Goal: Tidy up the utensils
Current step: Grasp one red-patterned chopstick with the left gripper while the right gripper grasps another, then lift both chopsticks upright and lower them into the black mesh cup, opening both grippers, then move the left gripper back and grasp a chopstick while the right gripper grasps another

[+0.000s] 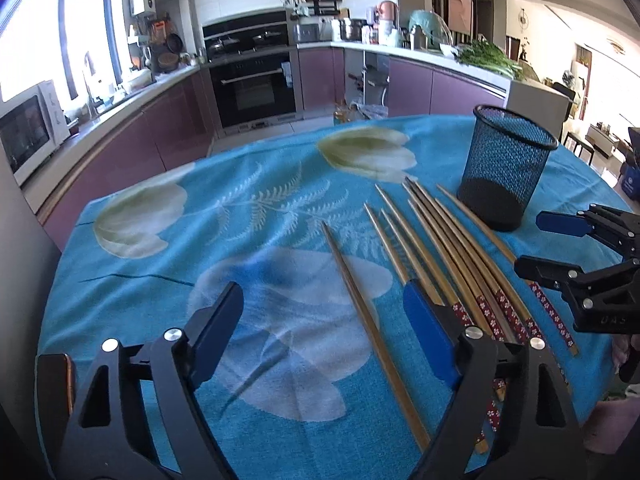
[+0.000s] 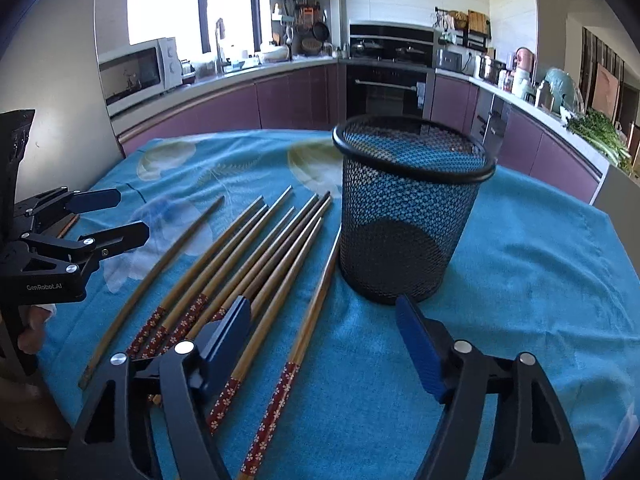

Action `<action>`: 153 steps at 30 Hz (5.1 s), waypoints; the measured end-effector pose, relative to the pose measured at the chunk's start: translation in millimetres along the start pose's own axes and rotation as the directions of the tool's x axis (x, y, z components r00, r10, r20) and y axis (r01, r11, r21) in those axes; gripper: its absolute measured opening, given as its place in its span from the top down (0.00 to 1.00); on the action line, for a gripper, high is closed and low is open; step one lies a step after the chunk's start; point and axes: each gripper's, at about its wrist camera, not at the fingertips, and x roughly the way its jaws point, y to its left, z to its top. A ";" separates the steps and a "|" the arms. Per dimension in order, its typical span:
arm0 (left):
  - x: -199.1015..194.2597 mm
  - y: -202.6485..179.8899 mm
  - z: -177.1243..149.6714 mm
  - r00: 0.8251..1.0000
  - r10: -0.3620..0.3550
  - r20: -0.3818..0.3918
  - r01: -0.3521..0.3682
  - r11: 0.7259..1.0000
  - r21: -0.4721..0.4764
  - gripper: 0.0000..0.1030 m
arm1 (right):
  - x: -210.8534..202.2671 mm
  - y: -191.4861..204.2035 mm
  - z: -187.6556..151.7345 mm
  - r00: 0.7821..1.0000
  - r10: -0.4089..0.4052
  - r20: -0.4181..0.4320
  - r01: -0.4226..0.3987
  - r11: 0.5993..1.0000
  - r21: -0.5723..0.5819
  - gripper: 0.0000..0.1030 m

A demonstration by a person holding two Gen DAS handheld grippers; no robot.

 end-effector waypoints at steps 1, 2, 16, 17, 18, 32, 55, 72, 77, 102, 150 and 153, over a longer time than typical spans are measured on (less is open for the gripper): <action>8.0 -1.5 -0.4 1.000 -0.012 -0.025 0.012 1.000 0.005 0.30 | 4.4 -0.5 1.8 1.000 0.005 -0.016 -0.005 1.000 0.003 0.45; 15.5 -2.4 -1.4 0.998 -0.027 -0.050 0.027 1.000 0.008 0.34 | 7.2 -0.9 3.0 1.000 0.004 -0.028 -0.004 1.000 0.003 0.49; 49.3 -17.3 6.6 0.985 -0.098 -0.143 0.096 0.995 -0.024 0.73 | 27.7 -5.4 14.5 0.993 0.051 -0.105 -0.048 0.998 0.029 0.83; 50.9 -18.3 7.9 0.984 -0.104 -0.143 0.100 0.994 -0.032 0.79 | 28.1 -7.3 14.8 0.992 0.067 -0.107 -0.063 0.997 0.041 0.89; 48.7 -18.1 7.7 0.983 -0.112 -0.143 0.107 0.993 -0.042 0.83 | 28.1 -9.2 14.6 0.991 0.078 -0.107 -0.073 0.996 0.055 0.90; 13.5 0.5 16.3 0.978 -0.191 -0.081 0.181 0.977 -0.116 0.93 | -19.5 -18.3 21.9 0.978 0.205 0.040 -0.207 0.976 0.068 0.94; -133.7 18.7 138.3 0.849 -0.358 0.389 0.410 0.910 -0.056 0.93 | -122.5 -66.0 85.8 0.881 0.235 0.411 -0.254 0.967 -0.007 0.94; -102.6 -82.3 212.7 0.833 -0.456 0.315 0.454 0.887 0.083 0.93 | -100.2 -102.2 99.5 0.908 0.179 0.378 -0.207 0.978 0.033 0.94; -59.7 -106.9 205.7 0.863 -0.468 0.191 0.458 0.883 0.097 0.93 | -76.5 -100.5 97.3 0.944 0.186 0.272 -0.202 0.979 0.033 0.94; -38.8 -21.4 104.1 0.947 -0.262 0.188 0.268 0.963 -0.008 0.52 | -78.3 -42.8 50.1 0.924 0.304 0.232 -0.300 0.952 -0.053 0.40; 74.2 -40.3 27.5 0.974 -0.160 -0.160 0.165 0.986 0.018 0.71 | 26.0 -14.2 17.1 0.987 0.127 -0.099 -0.118 0.989 0.088 0.88; 74.6 -39.1 27.9 0.973 -0.167 -0.161 0.170 0.985 0.001 0.77 | 25.8 -18.0 16.4 0.984 0.149 -0.095 -0.138 0.984 0.116 0.90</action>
